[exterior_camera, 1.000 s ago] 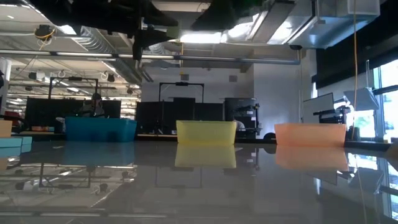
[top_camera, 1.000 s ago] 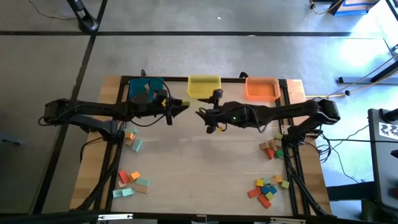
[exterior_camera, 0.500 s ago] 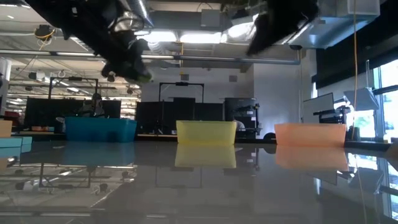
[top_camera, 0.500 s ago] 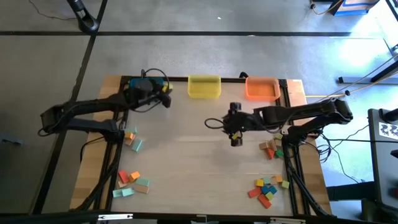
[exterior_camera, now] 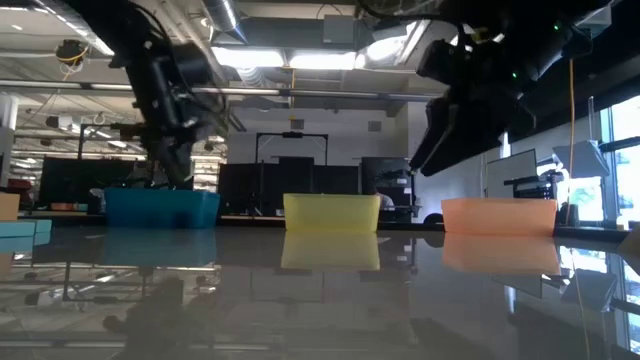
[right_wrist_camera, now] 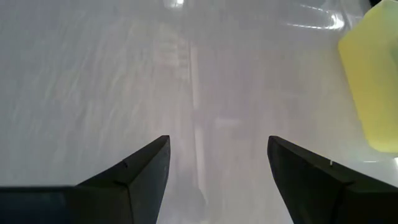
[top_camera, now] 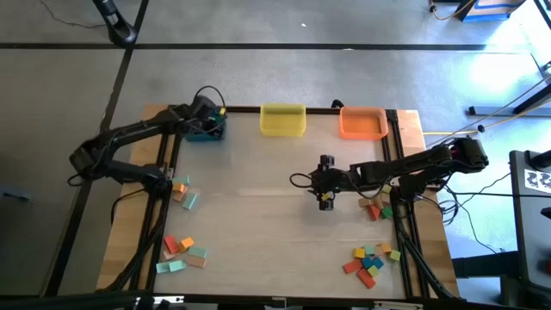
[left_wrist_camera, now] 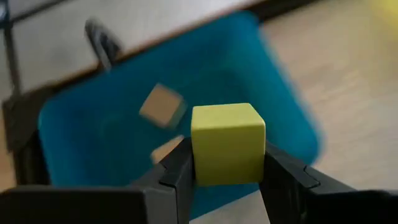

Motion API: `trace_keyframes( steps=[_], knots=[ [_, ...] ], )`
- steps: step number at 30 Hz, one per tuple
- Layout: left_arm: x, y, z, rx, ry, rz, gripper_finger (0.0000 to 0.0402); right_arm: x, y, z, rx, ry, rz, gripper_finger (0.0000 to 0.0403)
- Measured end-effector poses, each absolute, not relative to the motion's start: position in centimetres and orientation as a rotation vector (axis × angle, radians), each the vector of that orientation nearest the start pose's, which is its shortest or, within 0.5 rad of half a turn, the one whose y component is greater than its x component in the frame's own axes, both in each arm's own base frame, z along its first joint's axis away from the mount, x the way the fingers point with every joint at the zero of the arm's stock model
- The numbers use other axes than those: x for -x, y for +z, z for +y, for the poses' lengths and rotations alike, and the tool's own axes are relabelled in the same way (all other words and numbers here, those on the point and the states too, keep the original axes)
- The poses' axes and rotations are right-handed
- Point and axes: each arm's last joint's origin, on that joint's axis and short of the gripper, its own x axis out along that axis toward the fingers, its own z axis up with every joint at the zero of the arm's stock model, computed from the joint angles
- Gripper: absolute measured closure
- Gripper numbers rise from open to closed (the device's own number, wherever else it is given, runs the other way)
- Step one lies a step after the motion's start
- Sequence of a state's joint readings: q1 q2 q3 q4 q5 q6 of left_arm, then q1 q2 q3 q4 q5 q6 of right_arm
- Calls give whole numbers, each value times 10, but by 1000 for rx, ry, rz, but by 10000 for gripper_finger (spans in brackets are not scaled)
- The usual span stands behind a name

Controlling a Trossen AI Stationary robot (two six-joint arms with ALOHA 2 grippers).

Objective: Sort blocks by size
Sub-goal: Put the light green square block into the blue bin, then put the yellow square block into the blue bin

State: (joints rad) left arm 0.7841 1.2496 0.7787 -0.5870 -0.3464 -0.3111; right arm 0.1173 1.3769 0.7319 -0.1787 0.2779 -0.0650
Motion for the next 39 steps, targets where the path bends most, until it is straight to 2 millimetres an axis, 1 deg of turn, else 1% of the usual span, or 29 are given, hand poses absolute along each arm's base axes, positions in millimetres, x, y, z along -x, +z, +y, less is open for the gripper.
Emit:
trace_keyframes(
  steps=[2, 6, 11, 14, 20, 22, 24, 26, 28, 32, 35, 39],
  knots=[
    [-154, 209, 173, 505, 1194, 970, 270, -265, 193, 23, 223, -125, 809, 136],
    [-153, 203, 179, 543, 1193, 992, 270, -265, 193, 23, 237, -120, 811, 136],
    [-153, 203, 182, 525, 1181, 978, 267, -265, 193, 23, 237, -120, 809, 136],
    [-152, 203, 183, 532, 1186, 982, 244, -265, 193, 23, 237, -120, 809, 136],
    [-152, 204, 182, 512, 1150, 1009, 174, -265, 193, 24, 235, -110, 810, 136],
    [-153, 211, 183, 510, 1138, 1023, 161, -265, 193, 24, 235, -110, 810, 136],
    [-156, 222, 181, 503, 1124, 1030, 155, -265, 193, 24, 235, -110, 810, 136],
    [-161, 237, 175, 474, 1088, 1043, 154, -265, 193, 24, 235, -110, 810, 136],
    [-168, 252, 164, 444, 1037, 1052, 156, -265, 193, 24, 235, -110, 811, 136],
    [-184, 276, 131, 374, 905, 1128, 160, -265, 193, 24, 235, -109, 813, 136],
    [-192, 283, 107, 319, 808, 1202, 161, -265, 193, 24, 235, -110, 811, 136],
    [-192, 281, 80, 253, 710, 1328, 161, -266, 193, 24, 233, -110, 808, 136]
  ],
)
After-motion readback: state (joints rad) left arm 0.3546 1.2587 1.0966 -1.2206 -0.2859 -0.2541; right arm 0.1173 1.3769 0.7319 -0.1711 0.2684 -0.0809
